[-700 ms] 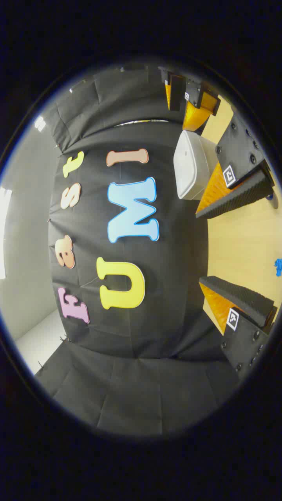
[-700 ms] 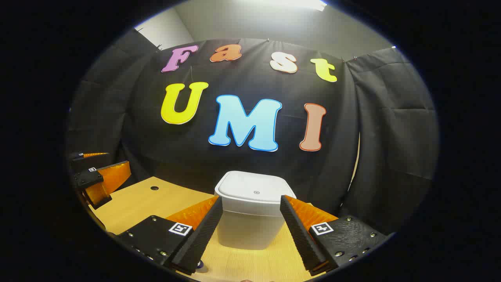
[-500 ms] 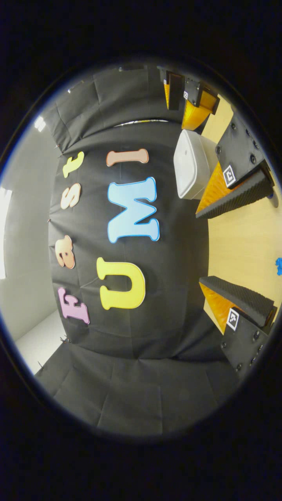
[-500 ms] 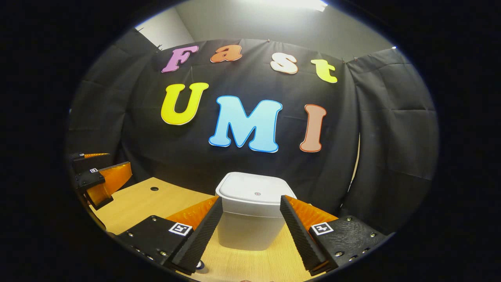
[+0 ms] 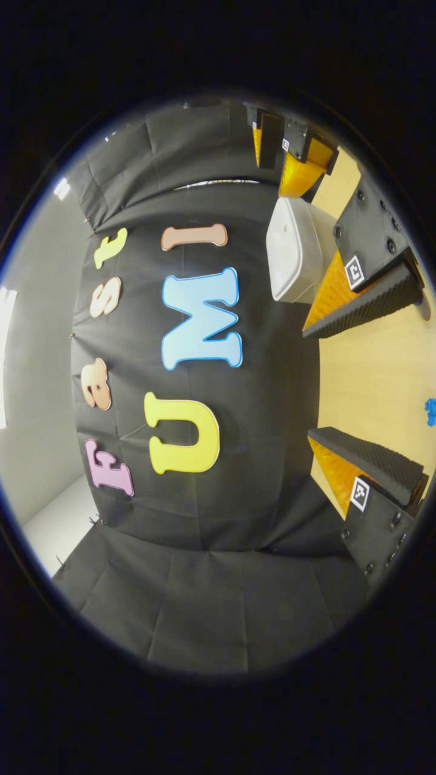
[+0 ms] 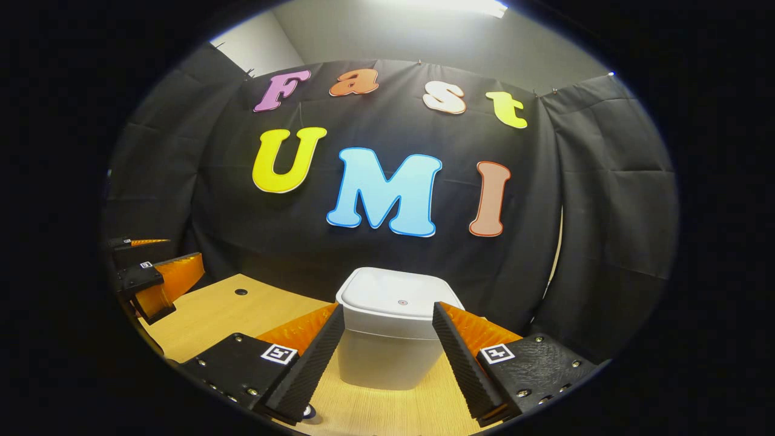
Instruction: Press the lid of the desktop garbage bin to open it, pick up the crumpled paper on the desktop and throw it into the bin, then pick up the pop can on the desktop and drop it into the bin, and finally close the garbage bin lid.
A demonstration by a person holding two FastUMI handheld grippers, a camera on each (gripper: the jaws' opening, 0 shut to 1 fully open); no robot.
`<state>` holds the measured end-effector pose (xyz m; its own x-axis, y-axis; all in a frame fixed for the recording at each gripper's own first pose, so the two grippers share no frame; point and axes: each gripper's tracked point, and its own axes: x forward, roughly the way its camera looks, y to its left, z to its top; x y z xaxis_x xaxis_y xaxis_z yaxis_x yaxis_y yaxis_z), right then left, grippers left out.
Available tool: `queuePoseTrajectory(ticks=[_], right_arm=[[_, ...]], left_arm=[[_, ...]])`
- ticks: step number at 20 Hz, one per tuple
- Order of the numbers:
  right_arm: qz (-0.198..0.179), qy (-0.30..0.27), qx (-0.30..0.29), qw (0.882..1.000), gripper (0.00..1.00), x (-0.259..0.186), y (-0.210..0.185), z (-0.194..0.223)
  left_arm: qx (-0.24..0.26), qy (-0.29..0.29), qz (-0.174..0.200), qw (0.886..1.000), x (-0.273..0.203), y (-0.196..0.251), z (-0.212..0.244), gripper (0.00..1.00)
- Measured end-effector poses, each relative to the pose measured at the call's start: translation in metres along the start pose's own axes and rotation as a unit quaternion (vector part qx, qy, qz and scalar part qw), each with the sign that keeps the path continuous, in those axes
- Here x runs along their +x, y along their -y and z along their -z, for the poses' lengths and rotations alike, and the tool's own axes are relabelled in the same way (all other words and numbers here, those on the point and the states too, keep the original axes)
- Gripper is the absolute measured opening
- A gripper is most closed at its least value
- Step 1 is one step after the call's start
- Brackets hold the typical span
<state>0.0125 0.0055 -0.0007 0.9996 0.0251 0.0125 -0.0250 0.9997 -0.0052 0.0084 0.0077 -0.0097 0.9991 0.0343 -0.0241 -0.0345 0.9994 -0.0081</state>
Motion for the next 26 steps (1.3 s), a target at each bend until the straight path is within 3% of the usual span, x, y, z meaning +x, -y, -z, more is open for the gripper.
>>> queuePoseTrajectory(ticks=[3,9,10,11,12,13,14,16,18,26], right_arm=[[-0.004,-0.004,0.001,1.0,0.94,0.003,0.0,0.002],[0.003,-0.006,0.007,1.0,0.9,0.008,0.006,0.006],[0.005,-0.007,0.007,1.0,0.8,0.009,0.008,0.007],[0.012,-0.007,0.008,1.0,0.76,0.009,0.012,0.006],[0.013,-0.006,0.01,1.0,0.58,0.011,0.013,0.007],[0.019,-0.009,0.013,1.0,0.55,0.01,0.012,0.007],[0.015,-0.008,0.018,1.0,0.44,0.013,0.012,0.006],[0.024,-0.013,0.017,0.999,0.43,0.015,0.017,0.01],[0.03,-0.007,0.028,0.999,0.05,0.02,0.022,0.008],[0.022,0.006,0.022,0.999,0.01,0.038,0.027,0.003]], left_arm=[[-0.005,-0.009,0.001,1.0,0.001,0.002,0.005,0.96],[-0.003,-0.009,0.003,1.0,0.004,0.007,0.004,1.0],[-0.004,-0.01,0.004,1.0,0.005,0.008,0.004,1.0],[-0.004,-0.01,0.004,1.0,0.005,0.01,0.005,1.0],[-0.005,-0.011,0.005,1.0,0.006,0.01,0.006,1.0],[-0.005,-0.01,0.005,1.0,0.005,0.01,0.005,1.0],[-0.006,-0.01,0.004,1.0,0.006,0.01,0.005,1.0],[-0.007,-0.011,0.004,1.0,0.006,0.01,0.006,1.0],[-0.007,-0.011,0.003,1.0,0.006,0.01,0.006,1.0],[-0.007,-0.013,-0.004,1.0,0.004,0.008,0.006,1.0]])
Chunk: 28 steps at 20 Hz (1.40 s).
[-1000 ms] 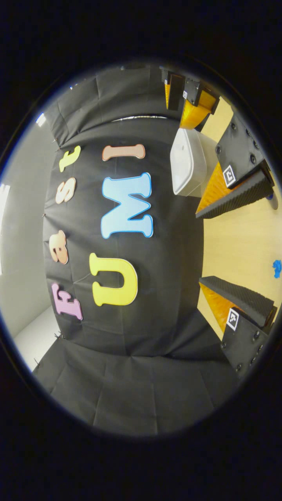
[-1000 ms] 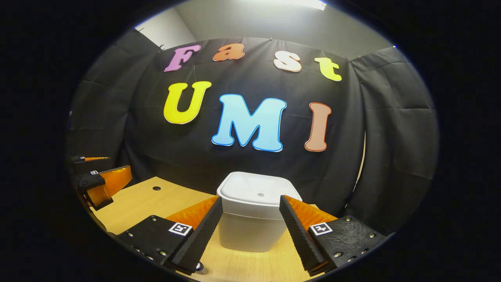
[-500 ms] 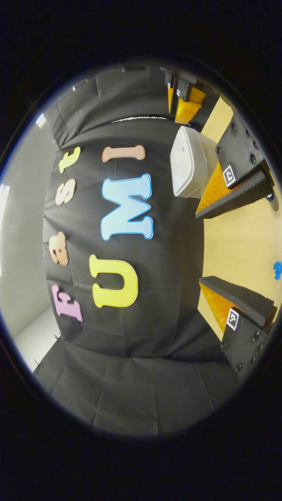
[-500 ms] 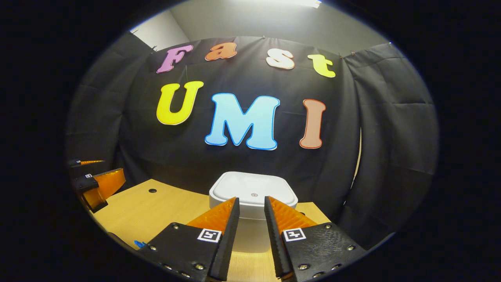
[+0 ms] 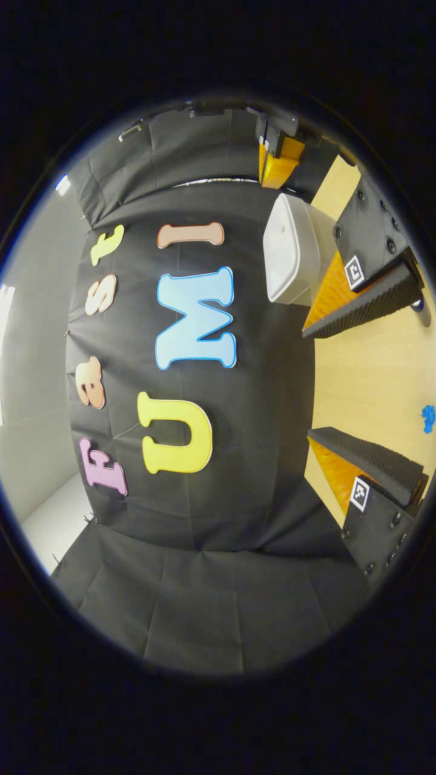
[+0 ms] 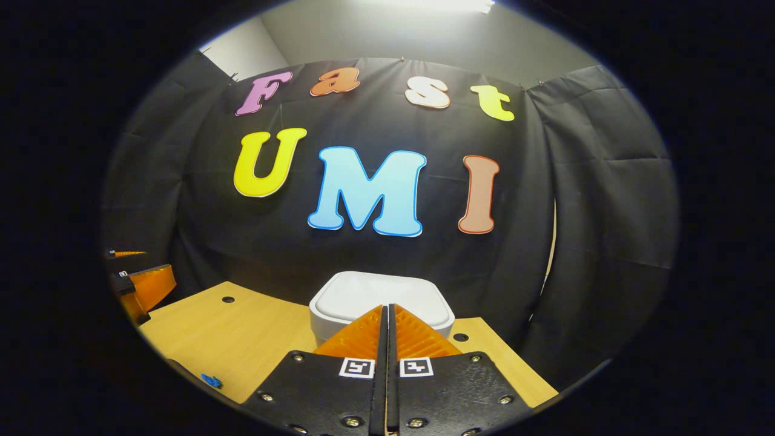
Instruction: Press the lid of the desktop garbage bin to open it, pick up the crumpled paper on the desktop and throw it into the bin, then pick up the pop can on the desktop and drop it into the bin, and finally close the garbage bin lid.
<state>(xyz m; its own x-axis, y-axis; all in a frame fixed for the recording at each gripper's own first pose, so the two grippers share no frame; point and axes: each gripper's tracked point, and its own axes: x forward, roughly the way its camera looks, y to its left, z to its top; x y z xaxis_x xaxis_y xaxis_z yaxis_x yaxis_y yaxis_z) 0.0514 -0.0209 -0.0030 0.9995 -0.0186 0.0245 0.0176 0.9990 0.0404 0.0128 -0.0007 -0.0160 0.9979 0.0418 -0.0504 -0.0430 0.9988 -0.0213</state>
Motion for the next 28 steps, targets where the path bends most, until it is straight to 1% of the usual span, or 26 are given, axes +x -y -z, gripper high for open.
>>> queuePoseTrajectory(ticks=[8,11,14,16,21,23,24,25,26,28], right_arm=[[-0.012,-0.03,0.017,0.999,0.01,0.054,0.003,0.017],[-0.014,-0.048,0.017,0.999,0.01,0.067,0.004,0.03],[-0.022,-0.07,0.024,0.997,0.01,0.071,0.004,0.042],[-0.025,-0.067,0.026,0.997,0.01,0.073,0.003,0.043],[-0.015,-0.05,-0.02,0.998,0.01,0.075,0.005,0.046],[-0.014,-0.045,-0.015,0.999,0.01,0.076,0.005,0.047],[-0.017,-0.044,-0.007,0.999,0.01,0.075,0.004,0.048],[-0.021,-0.044,-0.001,0.999,0.01,0.075,0.004,0.047],[-0.025,-0.046,0.003,0.999,0.01,0.076,0.003,0.046],[-0.029,-0.041,0.007,0.999,0.01,0.075,0.004,0.036]], left_arm=[[0.005,-0.01,-0.022,1.0,-0.005,-0.013,0.005,1.0],[0.007,-0.012,-0.032,0.999,-0.007,-0.018,0.006,1.0],[0.006,-0.014,-0.037,0.999,-0.006,-0.021,0.007,1.0],[0.005,-0.015,-0.037,0.999,-0.005,-0.02,0.008,1.0],[-0.002,-0.017,-0.036,0.999,-0.004,-0.016,0.01,1.0],[-0.004,-0.015,-0.035,0.999,-0.006,-0.015,0.009,1.0],[-0.004,-0.013,-0.036,0.999,-0.007,-0.014,0.008,0.96],[-0.005,-0.012,-0.037,0.999,-0.009,-0.015,0.007,0.96],[-0.006,-0.01,-0.039,0.999,-0.01,-0.016,0.007,1.0],[-0.008,-0.009,-0.041,0.999,-0.014,-0.018,0.006,1.0]])
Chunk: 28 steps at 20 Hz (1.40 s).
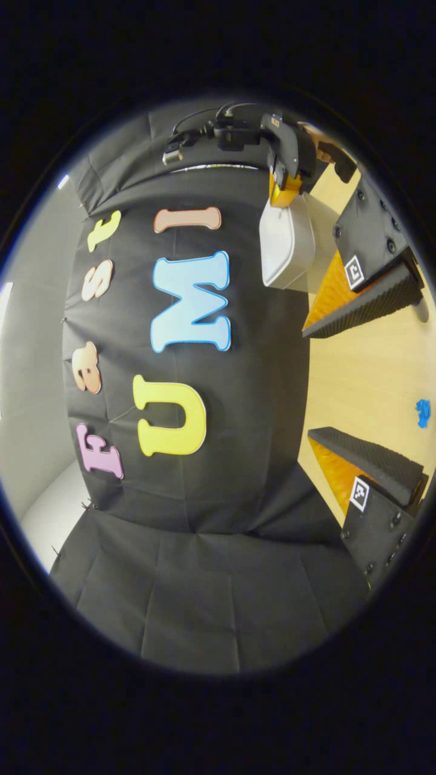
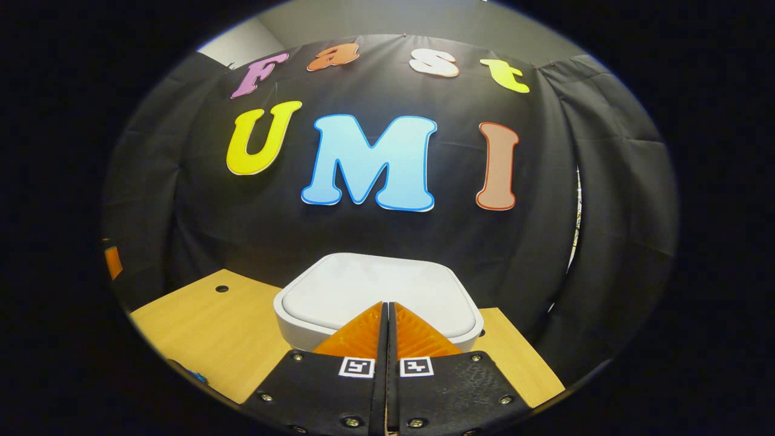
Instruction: Press the lid of the desktop garbage bin to open it, pick up the crumpled paper on the desktop and throw it into the bin, then pick up the pop can on the desktop and drop it into the bin, and finally close the garbage bin lid.
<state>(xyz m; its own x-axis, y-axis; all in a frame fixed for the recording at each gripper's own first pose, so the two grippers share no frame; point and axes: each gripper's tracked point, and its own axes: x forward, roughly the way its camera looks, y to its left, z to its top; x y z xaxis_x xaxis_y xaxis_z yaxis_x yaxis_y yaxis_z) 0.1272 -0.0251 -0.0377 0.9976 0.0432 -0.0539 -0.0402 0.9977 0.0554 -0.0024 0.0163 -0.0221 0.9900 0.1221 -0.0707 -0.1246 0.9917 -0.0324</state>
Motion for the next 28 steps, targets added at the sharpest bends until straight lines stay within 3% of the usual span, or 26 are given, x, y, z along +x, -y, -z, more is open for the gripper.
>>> queuePoseTrajectory(ticks=[3,9,19,28], right_arm=[[-0.001,0.0,0.002,1.0,0.01,0.0,0.004,-0.009],[0.011,0.054,-0.001,0.998,0.01,-0.012,0.005,-0.052],[0.013,0.073,-0.016,0.997,0.01,-0.042,0.003,-0.063],[0.012,0.068,0.007,0.998,0.01,-0.076,-0.002,-0.059]], left_arm=[[-0.002,0.003,-0.005,1.0,-0.008,-0.005,-0.002,1.0],[-0.006,0.006,-0.018,1.0,-0.016,-0.017,-0.004,1.0],[-0.018,0.004,-0.006,1.0,-0.019,-0.015,0.0,1.0],[-0.015,-0.005,0.01,1.0,-0.018,-0.007,0.008,1.0]])
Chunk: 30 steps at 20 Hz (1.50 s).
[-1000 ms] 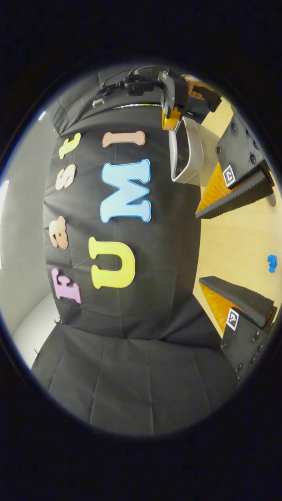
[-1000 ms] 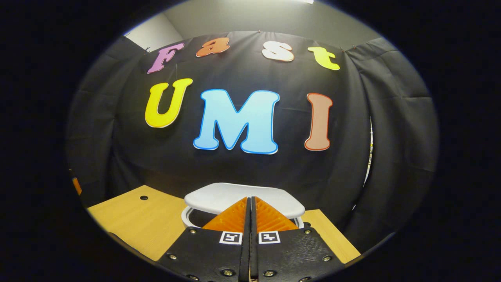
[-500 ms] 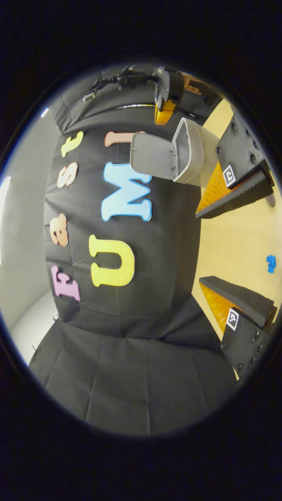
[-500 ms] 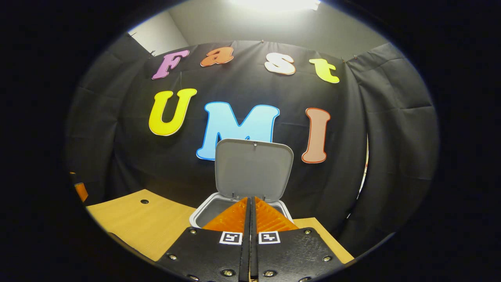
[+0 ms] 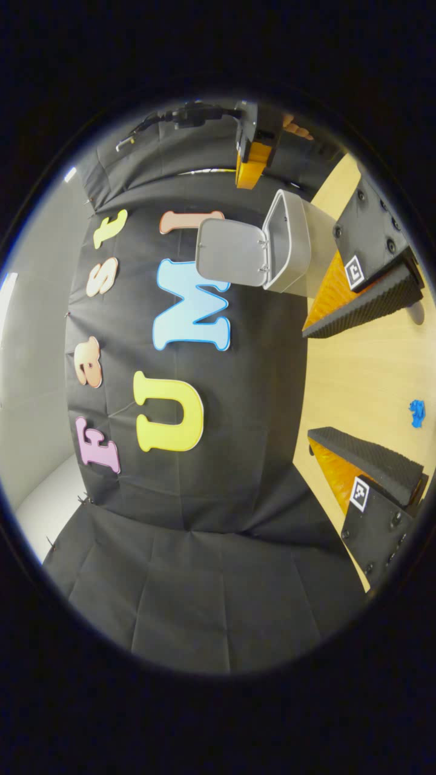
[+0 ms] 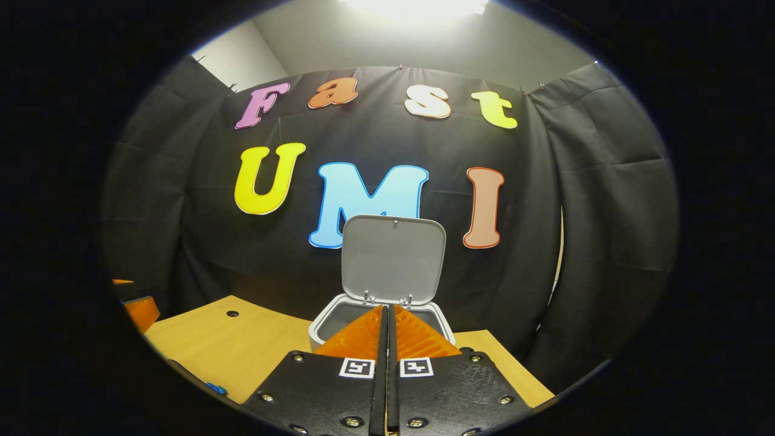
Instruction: Press the lid of the desktop garbage bin to open it, pick up the crumpled paper on the desktop and throw it into the bin, then pick up the pop can on the desktop and drop it into the bin, and finally close the garbage bin lid.
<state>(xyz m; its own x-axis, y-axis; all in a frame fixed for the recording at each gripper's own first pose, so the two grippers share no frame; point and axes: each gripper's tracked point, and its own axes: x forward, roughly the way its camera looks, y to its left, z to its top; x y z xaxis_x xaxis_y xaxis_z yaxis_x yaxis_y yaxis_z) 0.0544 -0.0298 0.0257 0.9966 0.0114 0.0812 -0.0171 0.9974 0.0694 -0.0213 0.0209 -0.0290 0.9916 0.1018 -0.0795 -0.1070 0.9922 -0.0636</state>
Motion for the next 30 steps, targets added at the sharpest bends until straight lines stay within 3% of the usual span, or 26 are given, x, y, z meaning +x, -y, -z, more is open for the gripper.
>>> queuePoseTrajectory(ticks=[5,6,13,19,27,29,30], right_arm=[[0.009,-0.004,0.001,1.0,0.01,-0.019,0.0,0.006],[0.009,-0.005,0.002,1.0,0.01,-0.023,0.0,0.008],[-0.003,-0.008,-0.002,1.0,0.01,-0.041,-0.006,0.018],[-0.007,-0.019,-0.01,1.0,0.02,-0.056,-0.007,0.032],[0.004,-0.006,-0.001,1.0,0.22,-0.065,-0.004,0.024],[0.01,-0.001,-0.001,1.0,0.34,-0.067,-0.003,0.022],[0.011,0.001,-0.001,1.0,0.32,-0.068,-0.002,0.021]], left_arm=[[0.002,-0.004,0.002,1.0,0.002,0.001,0.005,1.0],[0.003,-0.004,0.003,1.0,0.002,0.002,0.004,0.96],[0.004,-0.014,0.006,1.0,0.004,0.0,0.015,1.0],[0.014,-0.063,0.013,0.998,0.007,-0.006,0.056,1.0],[0.04,-0.175,0.04,0.983,0.003,-0.003,0.137,0.97],[0.048,-0.2,0.041,0.978,-0.001,-0.005,0.156,0.97],[0.049,-0.214,0.042,0.975,-0.002,-0.006,0.166,0.97]])
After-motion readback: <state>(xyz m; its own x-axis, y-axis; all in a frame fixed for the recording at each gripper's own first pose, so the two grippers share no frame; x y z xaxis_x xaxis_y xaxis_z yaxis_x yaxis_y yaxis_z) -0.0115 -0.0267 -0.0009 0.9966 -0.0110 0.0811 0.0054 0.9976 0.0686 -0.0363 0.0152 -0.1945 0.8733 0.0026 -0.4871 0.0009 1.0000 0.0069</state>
